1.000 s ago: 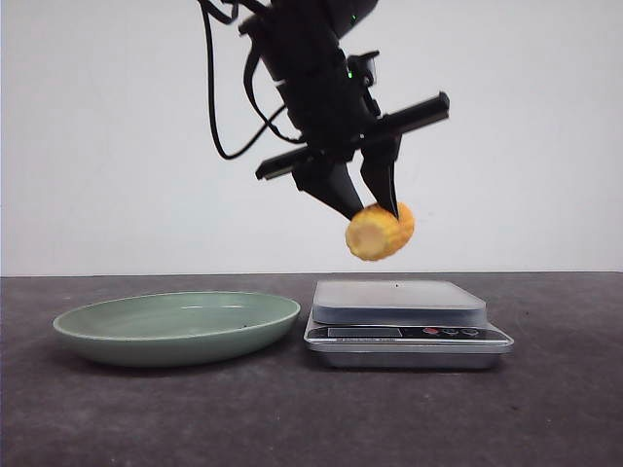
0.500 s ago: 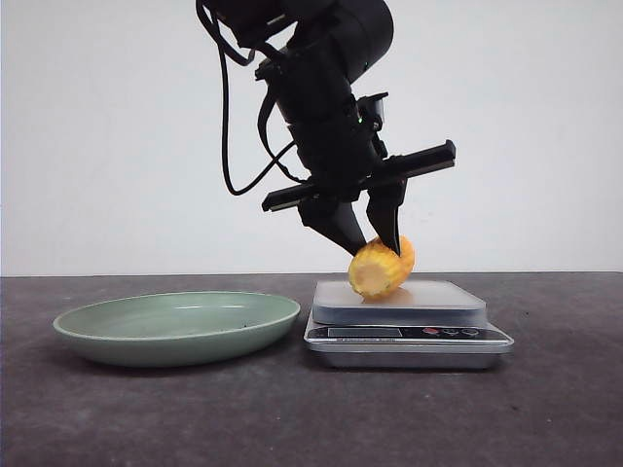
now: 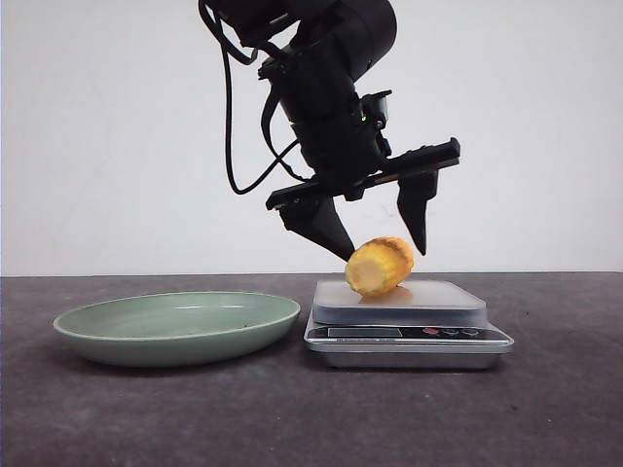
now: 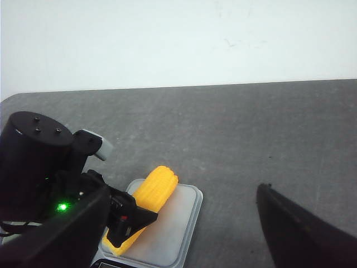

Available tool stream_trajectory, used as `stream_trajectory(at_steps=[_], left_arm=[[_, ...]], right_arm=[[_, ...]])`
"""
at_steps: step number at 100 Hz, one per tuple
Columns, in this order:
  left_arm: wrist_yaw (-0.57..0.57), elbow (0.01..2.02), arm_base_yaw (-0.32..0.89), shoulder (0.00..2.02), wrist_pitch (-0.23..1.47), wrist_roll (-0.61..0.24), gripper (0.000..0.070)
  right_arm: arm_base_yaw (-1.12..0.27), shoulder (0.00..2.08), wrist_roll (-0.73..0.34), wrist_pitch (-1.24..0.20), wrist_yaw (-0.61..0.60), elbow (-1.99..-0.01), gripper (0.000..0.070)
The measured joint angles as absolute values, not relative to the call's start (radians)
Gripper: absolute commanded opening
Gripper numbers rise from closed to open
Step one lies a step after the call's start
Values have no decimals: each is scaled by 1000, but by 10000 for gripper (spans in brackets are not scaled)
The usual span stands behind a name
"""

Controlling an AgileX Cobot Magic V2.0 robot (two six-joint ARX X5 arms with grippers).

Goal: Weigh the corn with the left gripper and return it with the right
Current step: 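Lower the corn onto the scale pan and open the left gripper, then raise the left gripper away from the scale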

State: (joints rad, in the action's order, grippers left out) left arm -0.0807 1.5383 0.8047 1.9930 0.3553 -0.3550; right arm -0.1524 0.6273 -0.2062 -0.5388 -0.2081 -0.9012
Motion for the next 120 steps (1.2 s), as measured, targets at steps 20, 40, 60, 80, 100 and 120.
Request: stream_trajectory(at_steps=[20, 40, 60, 80, 100, 120], left_arm=[[-93, 1540, 806, 1874, 384, -328, 475], [-217, 1555, 799, 1642, 542, -234, 475], [-322, 1550, 762, 1446, 686, -166, 474], [-415, 1544, 696, 1198, 796, -152, 474], [-483, 1544, 616, 986, 964, -149, 474], [-514, 1544, 598, 768, 1123, -184, 469]], right_arm=[[-153, 627, -206, -542, -209, -901, 530], [-153, 627, -206, -561, -209, -901, 531], [-157, 640, -207, -546, -210, -901, 531], [-199, 699, -211, -503, -233, -902, 531], [-252, 781, -226, -427, -234, -902, 532], [-339, 892, -270, -306, -232, -904, 532]])
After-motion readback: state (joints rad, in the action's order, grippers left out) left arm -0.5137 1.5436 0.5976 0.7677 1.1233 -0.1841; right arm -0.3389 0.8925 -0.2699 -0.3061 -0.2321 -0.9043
